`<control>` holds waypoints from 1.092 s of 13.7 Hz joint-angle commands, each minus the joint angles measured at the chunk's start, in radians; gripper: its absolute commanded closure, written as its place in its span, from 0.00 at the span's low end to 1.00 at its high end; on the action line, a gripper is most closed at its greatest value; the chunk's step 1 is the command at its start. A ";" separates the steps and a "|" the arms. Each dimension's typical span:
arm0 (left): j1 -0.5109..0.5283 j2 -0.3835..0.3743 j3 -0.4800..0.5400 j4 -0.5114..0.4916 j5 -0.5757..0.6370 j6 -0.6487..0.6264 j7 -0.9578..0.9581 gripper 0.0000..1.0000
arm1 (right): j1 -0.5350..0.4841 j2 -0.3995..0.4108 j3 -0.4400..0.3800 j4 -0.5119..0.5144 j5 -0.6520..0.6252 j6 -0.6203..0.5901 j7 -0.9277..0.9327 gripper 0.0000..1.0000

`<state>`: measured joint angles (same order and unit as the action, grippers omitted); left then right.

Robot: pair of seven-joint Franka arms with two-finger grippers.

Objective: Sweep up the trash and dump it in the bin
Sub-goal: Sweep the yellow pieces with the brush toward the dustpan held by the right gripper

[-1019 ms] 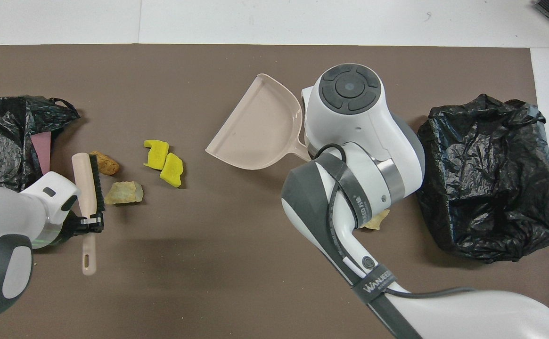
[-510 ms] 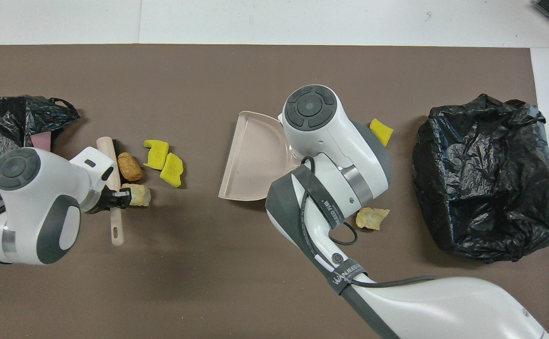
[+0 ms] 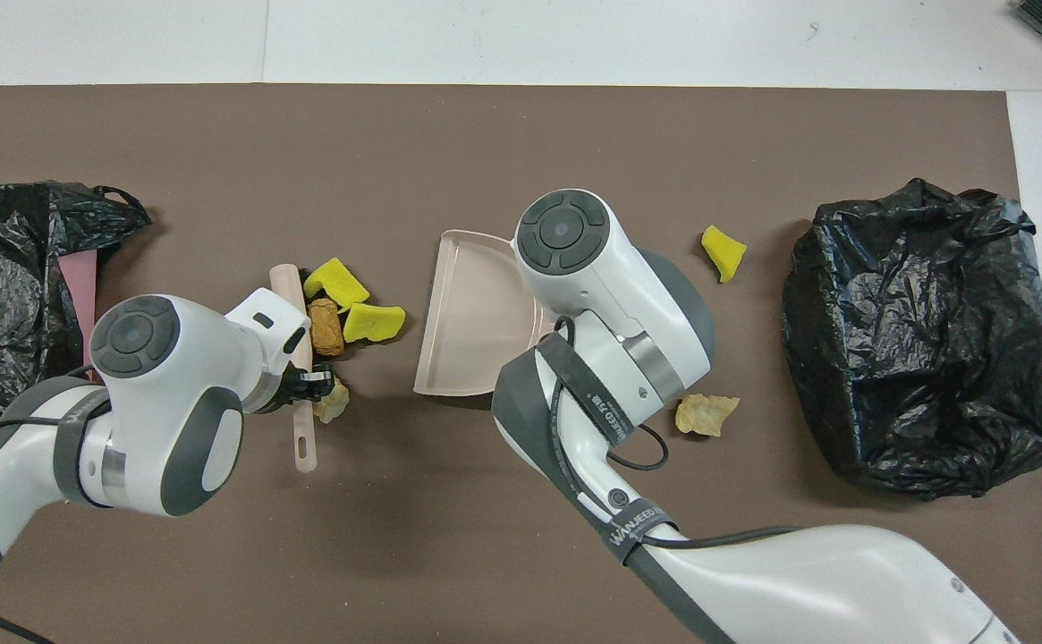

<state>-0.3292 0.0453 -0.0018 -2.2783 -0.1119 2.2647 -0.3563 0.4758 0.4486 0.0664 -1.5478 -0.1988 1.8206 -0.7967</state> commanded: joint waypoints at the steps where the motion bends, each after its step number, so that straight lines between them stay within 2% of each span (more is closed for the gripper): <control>1: -0.077 0.056 0.013 0.052 -0.025 0.018 -0.001 1.00 | 0.001 -0.010 0.006 -0.029 -0.031 0.038 -0.024 1.00; 6: -0.169 0.077 0.000 0.106 -0.098 0.016 0.016 1.00 | 0.001 -0.011 0.006 -0.037 -0.031 0.043 -0.023 1.00; 9: -0.217 0.096 0.000 0.176 -0.118 -0.007 0.022 1.00 | 0.001 -0.011 0.006 -0.037 -0.031 0.046 -0.022 1.00; 11: -0.217 0.079 0.005 0.186 -0.120 -0.052 0.008 1.00 | 0.001 -0.011 0.006 -0.037 -0.031 0.046 -0.022 1.00; 15: -0.202 -0.016 0.019 0.183 -0.098 -0.249 -0.123 1.00 | 0.001 -0.011 0.006 -0.037 -0.031 0.046 -0.022 1.00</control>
<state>-0.5332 0.0896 0.0038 -2.0922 -0.2186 2.1151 -0.4069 0.4825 0.4491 0.0666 -1.5679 -0.2139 1.8461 -0.7967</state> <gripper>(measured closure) 0.736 0.683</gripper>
